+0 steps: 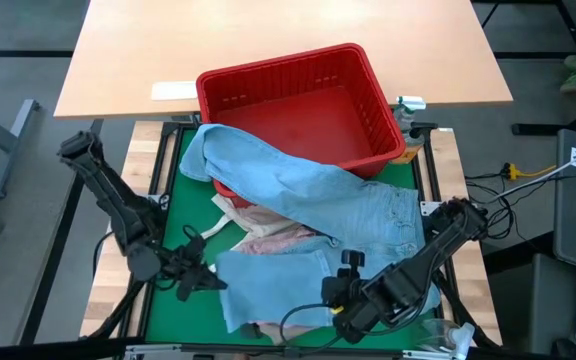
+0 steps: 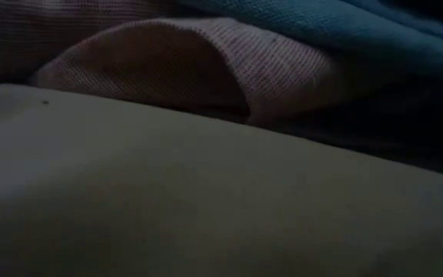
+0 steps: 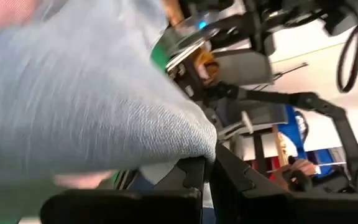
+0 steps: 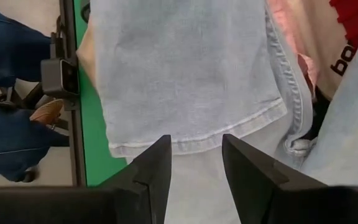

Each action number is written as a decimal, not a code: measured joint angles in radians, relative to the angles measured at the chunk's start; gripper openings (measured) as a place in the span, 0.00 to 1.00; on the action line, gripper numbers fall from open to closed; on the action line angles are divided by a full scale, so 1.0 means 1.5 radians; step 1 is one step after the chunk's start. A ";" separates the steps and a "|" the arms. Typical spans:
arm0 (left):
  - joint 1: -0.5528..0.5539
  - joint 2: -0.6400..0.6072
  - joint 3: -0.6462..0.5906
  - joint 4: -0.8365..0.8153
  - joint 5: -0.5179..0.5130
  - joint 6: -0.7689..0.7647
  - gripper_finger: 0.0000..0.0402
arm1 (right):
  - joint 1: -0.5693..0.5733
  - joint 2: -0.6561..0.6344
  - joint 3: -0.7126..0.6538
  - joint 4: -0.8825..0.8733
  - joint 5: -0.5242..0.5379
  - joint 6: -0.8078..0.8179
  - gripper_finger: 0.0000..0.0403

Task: Fold laundry
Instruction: Fold the blue jeans

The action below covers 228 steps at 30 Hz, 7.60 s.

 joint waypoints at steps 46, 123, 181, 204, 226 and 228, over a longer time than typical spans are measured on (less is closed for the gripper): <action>0.170 0.143 0.135 0.205 0.170 0.188 0.02 | 0.011 -0.076 -0.327 0.391 0.051 0.013 0.35; 0.404 1.073 1.097 0.315 0.227 0.399 0.02 | 0.072 -0.196 0.032 -0.152 0.276 -0.023 0.35; 0.414 1.130 1.096 0.361 0.316 0.521 0.49 | 0.046 -0.195 0.031 -0.151 0.248 -0.029 0.35; 0.454 0.951 1.096 -0.058 0.638 0.930 0.38 | 0.148 -0.205 -0.012 -0.146 0.198 0.118 0.35; 0.309 0.920 1.045 -0.402 0.370 1.027 0.37 | 0.196 -0.224 -0.455 0.147 0.043 0.404 0.35; 0.297 0.920 1.024 -0.397 0.343 1.027 0.37 | 0.196 -0.224 -0.500 0.215 0.023 0.404 0.35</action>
